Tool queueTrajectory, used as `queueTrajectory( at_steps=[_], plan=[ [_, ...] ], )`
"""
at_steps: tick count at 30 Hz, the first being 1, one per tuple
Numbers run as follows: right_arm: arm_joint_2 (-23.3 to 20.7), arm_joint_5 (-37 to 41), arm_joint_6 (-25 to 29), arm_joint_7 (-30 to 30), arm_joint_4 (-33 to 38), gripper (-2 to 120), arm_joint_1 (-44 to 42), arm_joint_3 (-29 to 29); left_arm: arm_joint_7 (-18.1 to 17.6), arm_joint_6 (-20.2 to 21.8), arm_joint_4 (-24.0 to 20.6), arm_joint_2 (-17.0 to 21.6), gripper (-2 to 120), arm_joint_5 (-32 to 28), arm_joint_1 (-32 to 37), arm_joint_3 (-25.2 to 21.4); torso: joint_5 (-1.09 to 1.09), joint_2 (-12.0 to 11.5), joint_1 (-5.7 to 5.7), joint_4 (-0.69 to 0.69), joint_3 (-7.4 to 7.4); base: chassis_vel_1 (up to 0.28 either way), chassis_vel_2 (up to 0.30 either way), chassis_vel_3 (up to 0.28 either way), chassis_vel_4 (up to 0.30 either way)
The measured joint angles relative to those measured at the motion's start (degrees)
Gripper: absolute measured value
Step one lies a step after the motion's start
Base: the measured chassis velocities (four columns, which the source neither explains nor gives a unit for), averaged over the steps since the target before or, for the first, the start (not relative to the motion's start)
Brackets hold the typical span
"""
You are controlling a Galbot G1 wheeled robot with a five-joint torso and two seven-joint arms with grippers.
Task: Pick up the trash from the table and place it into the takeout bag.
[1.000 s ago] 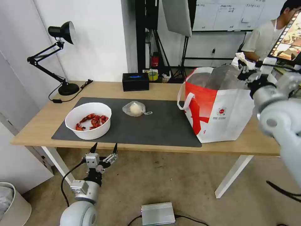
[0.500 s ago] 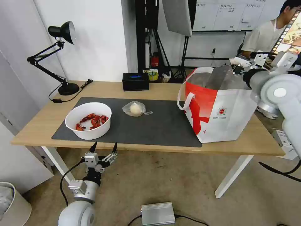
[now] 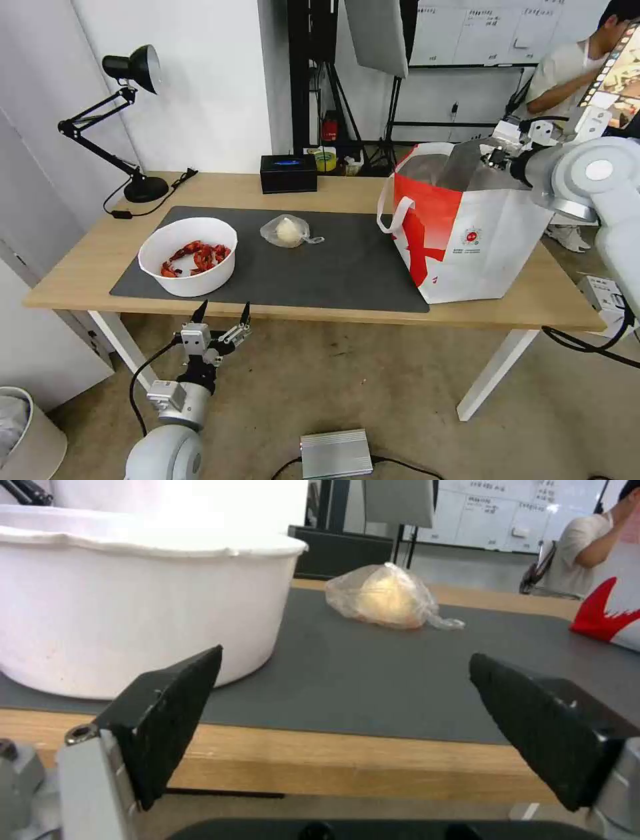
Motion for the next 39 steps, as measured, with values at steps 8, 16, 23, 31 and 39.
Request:
queueTrajectory(
  at_steps=[8,16,23,31,39],
  plan=[
    [0.15,0.14,0.09,-0.09,0.44,62,-0.67,0.91,-0.02,0.09,0.17,-0.14,100,-0.02,-0.37,0.21,0.00,0.00,0.00,0.00,0.00,0.000,0.000,0.000,0.000],
    [0.14,-3.91,3.25,-5.96,1.97,92,-2.30,1.50,-0.05,0.11,0.27,-0.34,100,-0.04,-0.34,0.08,-0.01,0.00,0.00,0.00,0.00,0.000,0.000,0.000,0.000],
    [-0.49,-21.59,16.34,-23.01,6.17,100,-8.81,2.97,-0.08,0.10,0.27,-0.40,100,-0.04,-0.25,-0.13,-0.01,0.00,0.00,0.01,0.00,0.000,0.000,0.000,0.000],
    [-0.62,-38.32,30.16,-35.53,9.21,100,-18.50,5.06,-0.12,0.09,0.26,-0.24,100,-0.24,-0.41,-0.47,0.01,0.00,0.00,0.00,0.00,0.000,0.000,0.000,0.000],
    [2.18,-53.74,42.00,-42.00,13.16,100,-29.46,8.78,0.17,-0.33,0.39,-0.20,100,-0.72,-0.12,-0.55,0.00,0.01,-0.01,0.00,0.00,0.000,0.000,0.000,0.000]
  ],
)
